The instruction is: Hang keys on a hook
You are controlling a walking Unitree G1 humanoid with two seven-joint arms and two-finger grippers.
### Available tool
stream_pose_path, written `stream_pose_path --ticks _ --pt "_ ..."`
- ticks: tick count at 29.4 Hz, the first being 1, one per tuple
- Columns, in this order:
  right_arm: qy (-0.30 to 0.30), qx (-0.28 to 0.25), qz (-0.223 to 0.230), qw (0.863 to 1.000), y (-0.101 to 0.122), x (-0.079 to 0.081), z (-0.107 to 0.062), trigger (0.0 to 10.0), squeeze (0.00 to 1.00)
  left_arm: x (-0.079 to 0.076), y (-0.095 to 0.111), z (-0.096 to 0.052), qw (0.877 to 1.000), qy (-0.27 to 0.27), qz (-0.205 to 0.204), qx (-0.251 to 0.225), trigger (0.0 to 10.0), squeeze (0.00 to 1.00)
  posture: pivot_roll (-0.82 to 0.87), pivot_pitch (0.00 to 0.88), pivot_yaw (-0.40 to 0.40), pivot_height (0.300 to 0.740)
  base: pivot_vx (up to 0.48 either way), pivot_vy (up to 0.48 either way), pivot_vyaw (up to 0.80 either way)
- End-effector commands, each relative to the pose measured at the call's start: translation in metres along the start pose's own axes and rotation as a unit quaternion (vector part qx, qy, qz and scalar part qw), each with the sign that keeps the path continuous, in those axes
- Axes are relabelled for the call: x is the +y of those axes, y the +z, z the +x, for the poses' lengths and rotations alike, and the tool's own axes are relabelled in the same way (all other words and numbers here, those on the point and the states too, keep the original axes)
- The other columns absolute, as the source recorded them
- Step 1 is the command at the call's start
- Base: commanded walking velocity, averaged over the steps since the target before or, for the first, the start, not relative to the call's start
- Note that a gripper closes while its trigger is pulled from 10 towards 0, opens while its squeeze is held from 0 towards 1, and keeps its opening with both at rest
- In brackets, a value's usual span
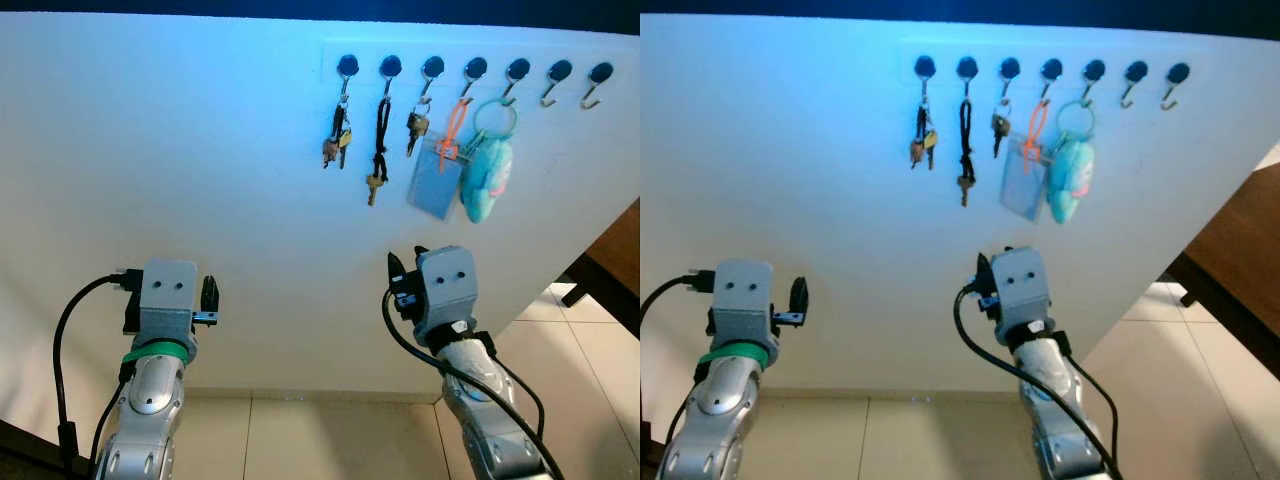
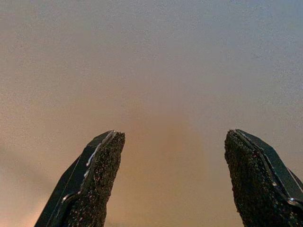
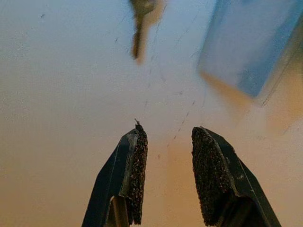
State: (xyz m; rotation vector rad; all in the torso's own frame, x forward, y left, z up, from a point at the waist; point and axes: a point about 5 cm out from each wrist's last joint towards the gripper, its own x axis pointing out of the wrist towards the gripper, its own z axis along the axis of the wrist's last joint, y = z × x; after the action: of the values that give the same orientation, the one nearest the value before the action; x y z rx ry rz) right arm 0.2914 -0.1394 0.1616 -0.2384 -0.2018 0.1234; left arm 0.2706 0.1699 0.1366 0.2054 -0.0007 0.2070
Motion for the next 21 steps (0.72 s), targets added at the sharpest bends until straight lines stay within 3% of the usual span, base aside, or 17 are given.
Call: stream_pose_path --ticks 1,8,21 --pt "-0.006 0.002 0.001 1.0 -0.0035 0.0003 -0.0016 10.0 0.0 0.0024 0.0023 -0.0022 1.0 0.002 0.014 -0.014 10.0 0.0 -0.17 0.032 0.052 0.74 0.0 0.0 0.0" --pt "-0.001 -0.003 0.004 1.0 -0.0047 0.0047 -0.0043 10.0 0.0 0.0042 0.0026 -0.0005 1.0 0.003 0.02 -0.019 10.0 0.0 -0.17 0.032 0.061 0.74 -0.108 0.0 0.0" --pt "0.004 -0.007 0.013 1.0 -0.0096 0.0088 -0.0043 10.0 0.0 0.0034 0.004 -0.0008 0.999 -0.003 0.024 -0.028 10.0 0.0 -0.15 0.03 0.074 0.74 -0.348 0.0 0.0"
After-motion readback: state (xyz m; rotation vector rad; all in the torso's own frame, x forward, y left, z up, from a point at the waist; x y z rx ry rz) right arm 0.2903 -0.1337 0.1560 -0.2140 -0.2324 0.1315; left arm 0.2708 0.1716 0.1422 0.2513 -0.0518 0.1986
